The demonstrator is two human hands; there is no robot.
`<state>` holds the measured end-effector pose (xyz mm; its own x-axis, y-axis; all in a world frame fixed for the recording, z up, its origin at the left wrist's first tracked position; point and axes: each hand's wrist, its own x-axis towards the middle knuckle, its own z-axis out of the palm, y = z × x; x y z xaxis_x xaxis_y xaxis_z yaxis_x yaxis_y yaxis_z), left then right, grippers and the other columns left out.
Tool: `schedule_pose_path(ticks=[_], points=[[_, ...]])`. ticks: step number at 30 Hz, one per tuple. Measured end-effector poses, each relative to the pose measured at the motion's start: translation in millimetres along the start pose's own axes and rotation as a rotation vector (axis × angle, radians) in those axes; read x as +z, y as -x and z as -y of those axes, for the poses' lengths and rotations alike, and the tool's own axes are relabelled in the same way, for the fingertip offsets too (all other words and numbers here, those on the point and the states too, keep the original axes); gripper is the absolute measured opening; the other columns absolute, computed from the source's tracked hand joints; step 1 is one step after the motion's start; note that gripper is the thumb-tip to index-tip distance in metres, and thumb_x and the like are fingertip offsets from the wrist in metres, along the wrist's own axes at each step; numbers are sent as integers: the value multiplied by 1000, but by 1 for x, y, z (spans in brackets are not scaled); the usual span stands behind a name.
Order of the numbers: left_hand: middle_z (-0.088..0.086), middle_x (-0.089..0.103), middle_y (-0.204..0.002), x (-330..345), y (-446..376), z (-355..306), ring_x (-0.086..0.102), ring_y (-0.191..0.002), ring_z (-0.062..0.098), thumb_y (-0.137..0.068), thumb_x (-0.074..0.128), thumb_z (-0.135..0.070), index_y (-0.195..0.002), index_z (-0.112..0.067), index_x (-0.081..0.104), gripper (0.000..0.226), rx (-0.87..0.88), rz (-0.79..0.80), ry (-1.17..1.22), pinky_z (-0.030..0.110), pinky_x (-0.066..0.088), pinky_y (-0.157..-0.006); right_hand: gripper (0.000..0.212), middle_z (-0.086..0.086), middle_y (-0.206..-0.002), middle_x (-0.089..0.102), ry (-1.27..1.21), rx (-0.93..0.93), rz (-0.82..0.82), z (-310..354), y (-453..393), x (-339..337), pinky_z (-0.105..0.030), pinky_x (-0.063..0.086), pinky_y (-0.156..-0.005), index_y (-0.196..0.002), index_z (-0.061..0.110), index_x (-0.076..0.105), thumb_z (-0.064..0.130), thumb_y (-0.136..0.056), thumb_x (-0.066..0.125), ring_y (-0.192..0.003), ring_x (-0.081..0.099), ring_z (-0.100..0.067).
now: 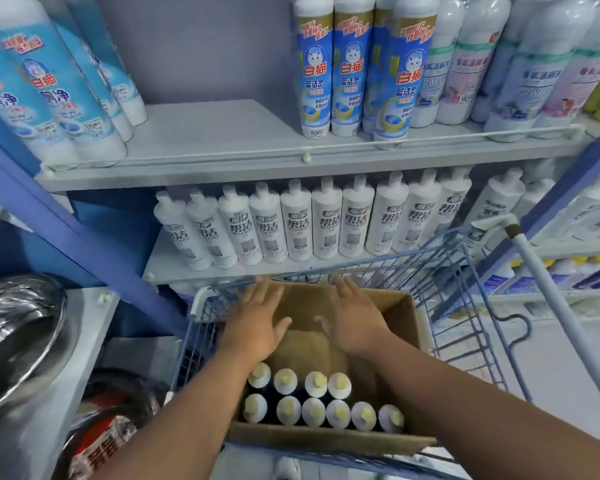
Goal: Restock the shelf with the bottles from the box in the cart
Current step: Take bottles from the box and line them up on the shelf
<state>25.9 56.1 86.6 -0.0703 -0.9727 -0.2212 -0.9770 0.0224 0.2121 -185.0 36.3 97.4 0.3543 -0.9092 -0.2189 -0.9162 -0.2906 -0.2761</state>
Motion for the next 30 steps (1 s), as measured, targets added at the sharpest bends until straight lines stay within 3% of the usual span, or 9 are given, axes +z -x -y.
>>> schedule_pose_path(ticks=[8,13,17,20,24,27,30], points=[[-4,-4,-167,76,21,44,17,-151,25,-100,52,-41,-159,-29,13,72,6,268,207,40,35,-112,69,-1,-165,0,-52,63,184,47,-8,82,-38,14,-120,-157,22,6,46,-101,38,-152,-1,-20],[3,11,-166,107,23,49,15,-150,26,-103,45,-22,-157,-22,20,60,79,302,106,38,25,-119,70,-1,-165,4,-107,94,333,49,-2,131,-40,22,-119,-157,24,9,41,-98,43,-151,4,-21],[6,10,-166,119,15,38,23,-147,30,-100,42,-6,-158,-20,11,67,-40,363,15,41,32,-115,74,-1,-163,15,-145,79,371,44,-5,162,-38,30,-115,-156,22,14,43,-95,50,-149,15,-20],[9,19,-162,134,5,36,34,-140,30,-101,42,-7,-159,-19,9,67,-135,394,-27,39,38,-109,71,-2,-158,29,-166,64,387,40,-13,181,-39,32,-112,-153,20,23,44,-94,53,-145,26,-22],[13,44,-143,162,-1,39,48,-127,26,-102,39,-9,-154,-12,23,54,-221,379,-71,32,43,-100,69,0,-146,46,-246,122,405,30,-26,208,-39,42,-100,-150,25,29,46,-90,57,-128,47,-25],[10,56,-128,174,-3,42,56,-114,23,-101,39,-10,-131,-13,47,31,-245,365,-92,30,45,-92,49,2,-128,59,-216,132,393,25,-33,222,-39,48,-89,-133,29,49,48,-88,54,-111,57,-25],[7,59,-123,184,-4,47,59,-110,20,-100,39,-10,-120,-16,55,26,-247,331,-48,29,46,-93,37,4,-123,60,-225,135,342,21,-35,229,-35,48,-82,-126,33,54,41,-89,52,-105,59,-24]])
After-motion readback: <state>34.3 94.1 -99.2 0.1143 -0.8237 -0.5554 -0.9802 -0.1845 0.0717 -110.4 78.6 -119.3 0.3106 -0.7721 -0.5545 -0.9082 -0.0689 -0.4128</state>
